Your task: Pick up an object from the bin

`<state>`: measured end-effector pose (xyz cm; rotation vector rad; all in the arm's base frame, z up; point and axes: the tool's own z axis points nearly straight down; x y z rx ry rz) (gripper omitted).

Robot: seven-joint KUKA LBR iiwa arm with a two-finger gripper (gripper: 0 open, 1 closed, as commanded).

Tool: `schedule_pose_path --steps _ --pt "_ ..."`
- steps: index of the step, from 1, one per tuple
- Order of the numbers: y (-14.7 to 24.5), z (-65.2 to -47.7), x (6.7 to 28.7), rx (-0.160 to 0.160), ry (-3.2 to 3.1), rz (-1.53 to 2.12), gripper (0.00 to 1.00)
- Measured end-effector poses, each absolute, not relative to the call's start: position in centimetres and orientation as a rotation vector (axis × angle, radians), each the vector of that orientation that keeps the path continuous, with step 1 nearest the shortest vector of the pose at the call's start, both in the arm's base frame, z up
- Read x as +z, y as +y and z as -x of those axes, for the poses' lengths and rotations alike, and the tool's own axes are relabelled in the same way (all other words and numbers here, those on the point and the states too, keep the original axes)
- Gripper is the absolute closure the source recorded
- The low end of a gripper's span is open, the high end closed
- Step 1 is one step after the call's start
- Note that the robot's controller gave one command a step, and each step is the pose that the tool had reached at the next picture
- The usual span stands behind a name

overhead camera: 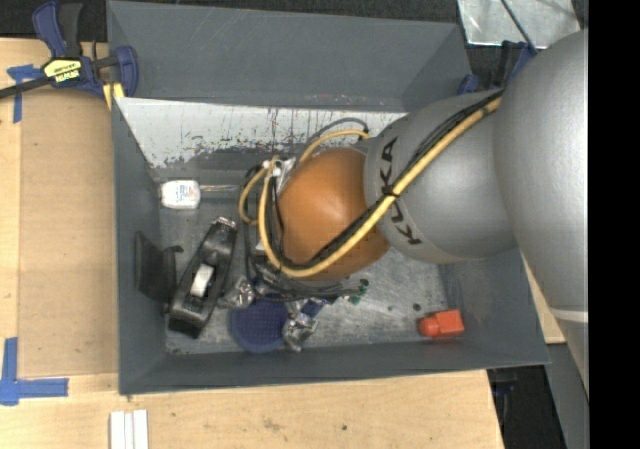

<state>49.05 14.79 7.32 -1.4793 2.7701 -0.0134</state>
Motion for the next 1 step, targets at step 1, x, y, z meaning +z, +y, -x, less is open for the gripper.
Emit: schedule_pose_path --steps 1 --pt "13.0 -48.97 7.42 -0.002 2.984 0.932 0.0"
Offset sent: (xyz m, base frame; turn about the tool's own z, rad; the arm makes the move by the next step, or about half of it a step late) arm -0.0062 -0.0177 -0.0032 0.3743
